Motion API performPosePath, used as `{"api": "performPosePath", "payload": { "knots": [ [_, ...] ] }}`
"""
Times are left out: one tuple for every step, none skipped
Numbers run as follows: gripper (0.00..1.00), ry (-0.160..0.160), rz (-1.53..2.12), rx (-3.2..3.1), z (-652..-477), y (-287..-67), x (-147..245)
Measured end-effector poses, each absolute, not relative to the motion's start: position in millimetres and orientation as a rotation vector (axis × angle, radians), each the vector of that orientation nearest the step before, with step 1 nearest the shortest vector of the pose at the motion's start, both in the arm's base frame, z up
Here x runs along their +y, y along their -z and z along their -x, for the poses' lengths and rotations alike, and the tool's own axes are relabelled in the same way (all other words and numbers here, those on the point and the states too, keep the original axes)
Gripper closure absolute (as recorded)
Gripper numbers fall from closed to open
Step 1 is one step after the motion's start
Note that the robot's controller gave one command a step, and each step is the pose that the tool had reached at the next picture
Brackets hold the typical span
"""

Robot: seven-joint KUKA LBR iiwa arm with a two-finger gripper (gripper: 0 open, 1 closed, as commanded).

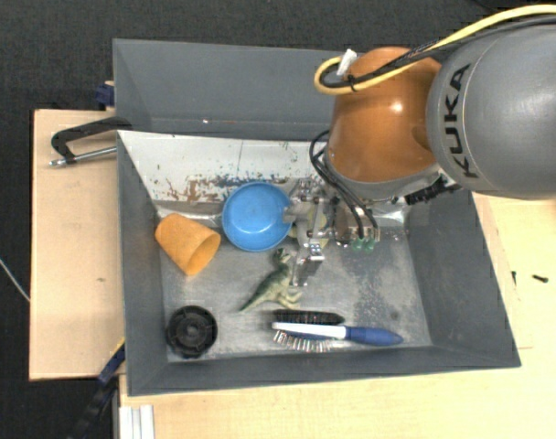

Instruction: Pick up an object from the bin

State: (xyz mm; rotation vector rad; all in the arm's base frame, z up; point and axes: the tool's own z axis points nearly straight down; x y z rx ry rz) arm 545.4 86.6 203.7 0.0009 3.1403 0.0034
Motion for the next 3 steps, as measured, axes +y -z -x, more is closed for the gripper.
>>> {"api": "performPosePath", "payload": {
  "knots": [
    [0.0,-0.003,0.777,3.024,-538.7,-74.5,74.3],
    [1.0,-0.004,0.777,3.023,-538.8,-75.5,74.8],
    [1.0,0.002,1.149,2.91,-542.1,-219.6,77.8]
  ]
}}
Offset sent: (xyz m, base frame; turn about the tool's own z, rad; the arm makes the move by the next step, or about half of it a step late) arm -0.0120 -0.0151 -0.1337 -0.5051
